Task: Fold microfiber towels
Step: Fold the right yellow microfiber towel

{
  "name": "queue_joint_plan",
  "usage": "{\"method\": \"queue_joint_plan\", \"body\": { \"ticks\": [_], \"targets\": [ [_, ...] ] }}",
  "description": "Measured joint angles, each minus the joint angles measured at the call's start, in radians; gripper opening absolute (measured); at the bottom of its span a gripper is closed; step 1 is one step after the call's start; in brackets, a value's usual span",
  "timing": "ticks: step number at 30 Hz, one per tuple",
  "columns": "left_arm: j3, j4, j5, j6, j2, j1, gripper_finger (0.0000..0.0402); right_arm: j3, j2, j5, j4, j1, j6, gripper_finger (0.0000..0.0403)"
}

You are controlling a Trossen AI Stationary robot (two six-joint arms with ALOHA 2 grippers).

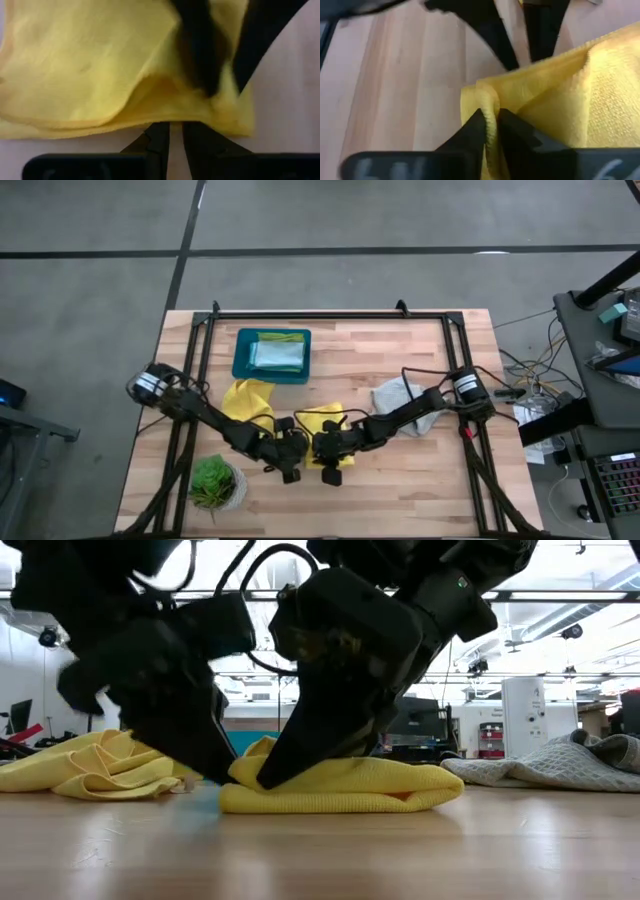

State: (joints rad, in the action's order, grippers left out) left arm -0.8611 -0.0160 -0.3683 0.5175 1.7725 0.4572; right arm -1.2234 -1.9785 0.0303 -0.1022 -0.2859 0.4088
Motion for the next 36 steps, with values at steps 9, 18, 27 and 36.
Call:
{"method": "queue_joint_plan", "body": {
  "ticks": [9,18,27,36],
  "targets": [
    [-0.003,0.124,0.014,0.001,-0.082,-0.004,0.0038,0.000,0.039,0.062,0.002,-0.002,-0.013,0.0159],
    [0.001,0.137,0.017,0.028,-0.106,-0.005,0.0038,0.000,0.163,0.082,0.164,-0.002,-0.116,0.0194],
    [0.004,0.193,-0.067,0.030,-0.105,-0.011,0.0038,0.001,0.222,-0.058,0.194,0.065,-0.354,0.0194],
    [0.006,0.189,-0.113,0.022,-0.082,-0.036,0.0038,0.002,0.101,-0.069,0.026,0.197,-0.489,0.0194]
  ]
}}
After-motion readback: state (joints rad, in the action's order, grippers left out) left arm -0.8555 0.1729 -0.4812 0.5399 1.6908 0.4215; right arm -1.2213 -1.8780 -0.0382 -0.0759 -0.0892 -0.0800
